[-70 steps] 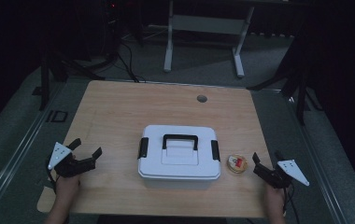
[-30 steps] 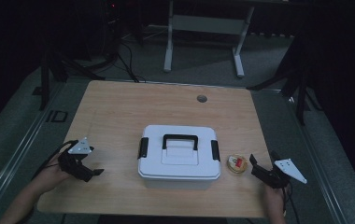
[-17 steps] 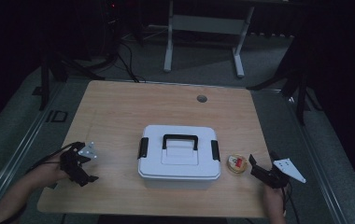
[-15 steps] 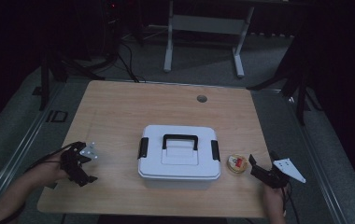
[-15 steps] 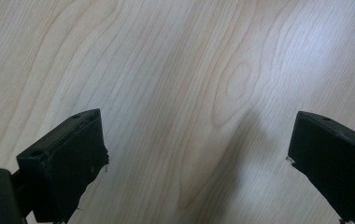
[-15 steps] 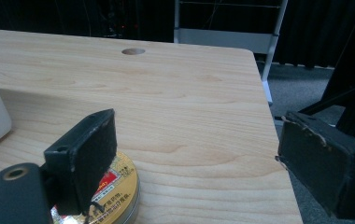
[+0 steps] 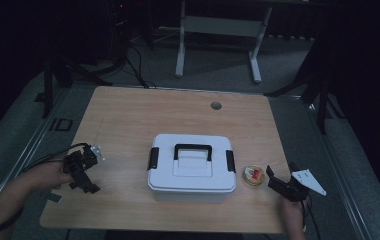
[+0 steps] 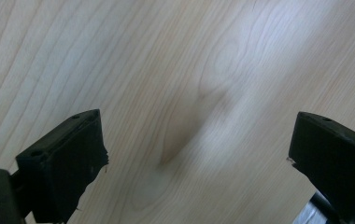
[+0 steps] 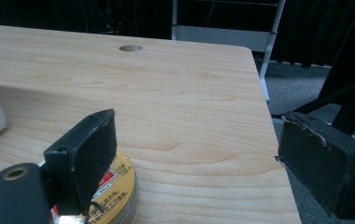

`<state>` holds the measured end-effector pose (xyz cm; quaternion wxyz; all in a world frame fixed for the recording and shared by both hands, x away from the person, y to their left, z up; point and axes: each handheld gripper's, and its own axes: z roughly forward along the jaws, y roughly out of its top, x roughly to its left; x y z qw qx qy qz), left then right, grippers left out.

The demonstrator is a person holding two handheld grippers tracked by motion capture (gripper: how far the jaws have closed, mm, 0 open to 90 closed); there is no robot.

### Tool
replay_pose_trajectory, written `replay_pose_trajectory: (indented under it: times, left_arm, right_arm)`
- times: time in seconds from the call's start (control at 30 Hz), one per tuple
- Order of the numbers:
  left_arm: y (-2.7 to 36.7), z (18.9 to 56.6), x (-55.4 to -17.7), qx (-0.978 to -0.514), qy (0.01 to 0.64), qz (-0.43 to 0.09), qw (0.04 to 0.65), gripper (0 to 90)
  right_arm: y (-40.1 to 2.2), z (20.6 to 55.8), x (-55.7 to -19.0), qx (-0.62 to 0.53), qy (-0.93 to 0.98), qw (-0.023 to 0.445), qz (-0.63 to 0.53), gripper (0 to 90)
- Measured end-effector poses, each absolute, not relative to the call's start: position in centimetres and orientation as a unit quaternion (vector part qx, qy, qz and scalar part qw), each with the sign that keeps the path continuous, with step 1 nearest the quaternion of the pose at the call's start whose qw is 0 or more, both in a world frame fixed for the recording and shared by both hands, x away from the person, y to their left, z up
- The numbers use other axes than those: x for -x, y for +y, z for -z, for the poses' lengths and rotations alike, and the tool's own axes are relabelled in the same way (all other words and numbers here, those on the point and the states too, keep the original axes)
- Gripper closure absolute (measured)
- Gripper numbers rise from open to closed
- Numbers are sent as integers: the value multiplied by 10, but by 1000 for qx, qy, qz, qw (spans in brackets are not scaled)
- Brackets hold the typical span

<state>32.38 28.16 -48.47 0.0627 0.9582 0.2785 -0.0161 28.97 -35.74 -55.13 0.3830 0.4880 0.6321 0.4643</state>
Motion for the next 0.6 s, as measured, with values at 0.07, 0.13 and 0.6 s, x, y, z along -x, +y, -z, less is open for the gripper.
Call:
replay_pose_trajectory:
  times: [0.07,0.13,0.6]
  left_arm:
    - [281,485,-323,-962,271,4,38,34]
    - [280,484,-322,-964,266,2,25,35]
    - [268,455,-322,-969,244,23,19,36]
  right_arm:
    - [-357,551,-290,-488,632,383,-464,114]
    - [-357,551,-290,-488,632,383,-465,114]
    - [-357,551,-290,-489,633,383,-462,114]
